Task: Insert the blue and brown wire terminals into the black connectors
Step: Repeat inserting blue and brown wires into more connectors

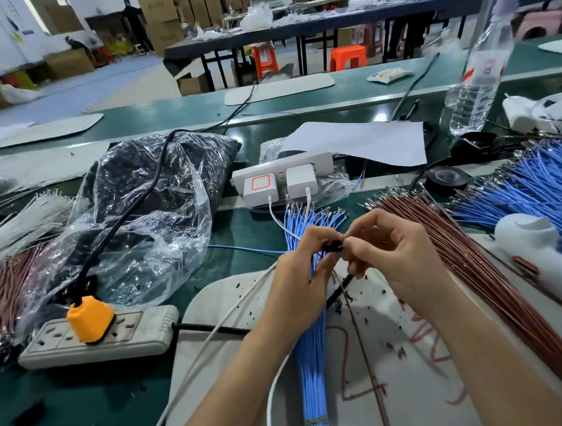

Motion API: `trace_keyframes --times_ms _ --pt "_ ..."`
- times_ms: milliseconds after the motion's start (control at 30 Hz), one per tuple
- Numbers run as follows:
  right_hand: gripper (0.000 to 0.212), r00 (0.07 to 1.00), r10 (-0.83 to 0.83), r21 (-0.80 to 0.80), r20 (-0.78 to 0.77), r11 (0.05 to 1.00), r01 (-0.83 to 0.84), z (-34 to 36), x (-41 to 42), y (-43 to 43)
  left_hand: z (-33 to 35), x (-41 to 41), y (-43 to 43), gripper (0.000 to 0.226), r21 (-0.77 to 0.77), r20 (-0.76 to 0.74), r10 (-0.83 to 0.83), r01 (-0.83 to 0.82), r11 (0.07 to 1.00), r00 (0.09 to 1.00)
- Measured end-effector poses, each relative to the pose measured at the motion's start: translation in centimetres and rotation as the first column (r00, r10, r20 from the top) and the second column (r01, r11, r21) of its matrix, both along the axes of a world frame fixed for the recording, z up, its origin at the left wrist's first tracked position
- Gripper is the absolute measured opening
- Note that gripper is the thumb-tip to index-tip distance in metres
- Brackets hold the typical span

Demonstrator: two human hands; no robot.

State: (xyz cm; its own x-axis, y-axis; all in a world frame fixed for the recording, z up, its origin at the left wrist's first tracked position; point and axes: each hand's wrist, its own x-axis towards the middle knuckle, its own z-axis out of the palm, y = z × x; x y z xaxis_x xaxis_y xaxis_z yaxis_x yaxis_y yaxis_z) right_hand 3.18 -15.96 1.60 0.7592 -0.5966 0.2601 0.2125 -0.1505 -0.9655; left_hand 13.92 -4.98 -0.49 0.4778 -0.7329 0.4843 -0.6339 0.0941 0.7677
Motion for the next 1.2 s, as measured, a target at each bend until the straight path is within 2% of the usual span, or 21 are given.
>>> trace_keyframes --times_ms 100,167,233,333,400,667,967,1033,1200 --pt "0.016 0.989 -0.120 -0.264 -0.091 0.960 0.092 -0.3 0.1 0.2 -0.4 0.5 -0.1 0.018 0.020 -0.002 0.027 -0.027 0.999 1.000" --pt "0.016 0.982 -0.148 -0.315 -0.118 0.943 0.104 -0.4 0.2 0.2 -0.5 0.6 -0.1 0.018 0.027 -0.016 0.026 -0.025 0.999 1.000" --pt "0.013 0.987 -0.105 -0.226 -0.123 0.971 0.076 -0.3 0.0 0.0 -0.5 0.6 -0.1 0.020 0.032 -0.033 0.021 -0.019 0.999 0.999" --pt "0.009 0.995 -0.015 0.012 -0.101 1.000 0.017 0.0 -0.2 -0.4 -0.3 0.5 0.0 0.023 0.040 -0.067 0.003 0.000 0.999 0.998" --pt "0.007 0.993 0.013 0.080 -0.118 0.997 -0.004 0.0 -0.3 -0.5 -0.3 0.4 0.0 0.024 0.043 -0.096 -0.008 0.012 0.999 0.995" --pt "0.006 0.973 0.192 0.395 -0.128 0.910 -0.128 0.1 -0.6 -1.1 -0.3 0.6 0.1 0.021 0.051 -0.224 -0.075 0.088 0.995 0.972" --pt "0.014 0.964 0.252 0.452 -0.080 0.871 -0.191 0.1 -0.6 -1.3 -0.3 0.5 -0.2 0.016 -0.027 -0.488 -0.171 0.180 0.983 0.856" --pt "0.014 0.964 0.251 0.465 -0.088 0.866 -0.183 -0.1 -0.5 -1.2 -0.2 0.5 -0.1 0.021 -0.029 -0.498 -0.170 0.180 0.983 0.850" --pt "0.015 0.956 0.260 0.453 -0.133 0.874 -0.174 -0.4 -0.5 -1.3 -0.3 0.6 0.0 0.011 0.033 -0.449 -0.133 0.165 0.986 0.884"
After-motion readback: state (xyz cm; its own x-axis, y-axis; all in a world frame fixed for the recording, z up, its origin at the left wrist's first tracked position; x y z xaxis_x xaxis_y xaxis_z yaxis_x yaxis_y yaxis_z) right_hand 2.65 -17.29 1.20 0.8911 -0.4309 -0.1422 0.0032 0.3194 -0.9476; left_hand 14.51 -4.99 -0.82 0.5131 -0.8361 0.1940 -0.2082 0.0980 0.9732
